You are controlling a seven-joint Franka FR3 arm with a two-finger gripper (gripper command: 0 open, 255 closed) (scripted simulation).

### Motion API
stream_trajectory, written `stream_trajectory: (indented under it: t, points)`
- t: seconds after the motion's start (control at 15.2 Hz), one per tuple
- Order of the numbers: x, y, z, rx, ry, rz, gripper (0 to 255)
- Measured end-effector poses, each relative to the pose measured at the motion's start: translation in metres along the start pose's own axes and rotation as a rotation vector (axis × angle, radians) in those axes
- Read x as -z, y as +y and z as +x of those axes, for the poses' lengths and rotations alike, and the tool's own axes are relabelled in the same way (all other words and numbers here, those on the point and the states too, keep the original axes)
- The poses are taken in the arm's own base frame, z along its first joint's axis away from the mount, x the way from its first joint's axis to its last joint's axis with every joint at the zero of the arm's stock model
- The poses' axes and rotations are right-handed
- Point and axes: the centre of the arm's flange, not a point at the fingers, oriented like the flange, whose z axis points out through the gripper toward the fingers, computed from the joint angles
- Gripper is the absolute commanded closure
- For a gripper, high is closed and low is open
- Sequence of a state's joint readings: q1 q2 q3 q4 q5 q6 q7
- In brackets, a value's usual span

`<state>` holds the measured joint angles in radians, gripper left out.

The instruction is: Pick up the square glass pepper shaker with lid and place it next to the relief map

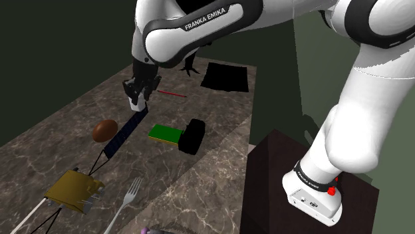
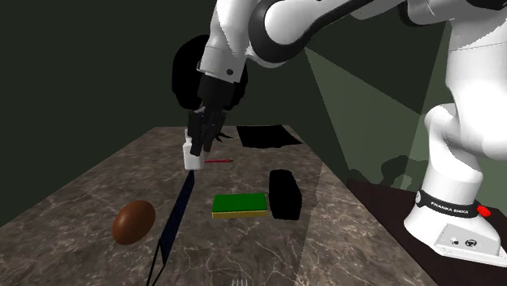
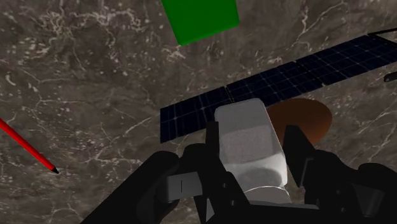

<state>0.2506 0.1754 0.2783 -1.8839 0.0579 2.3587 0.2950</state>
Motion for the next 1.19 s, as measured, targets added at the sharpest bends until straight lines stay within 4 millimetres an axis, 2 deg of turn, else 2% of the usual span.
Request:
stream_trajectory:
  t: [0.46, 0.53, 0.66, 1.19]
  points:
    - [0.032, -0.008, 0.008, 0.0, 0.0, 0.0, 255]
    - [0.035, -0.002, 0.007, 0.0, 0.0, 0.0, 255]
    - [0.041, 0.017, 0.0, -0.001, 0.0, -0.001, 255]
    - [0.069, 0.112, -0.025, -0.001, 0.0, -0.001, 255]
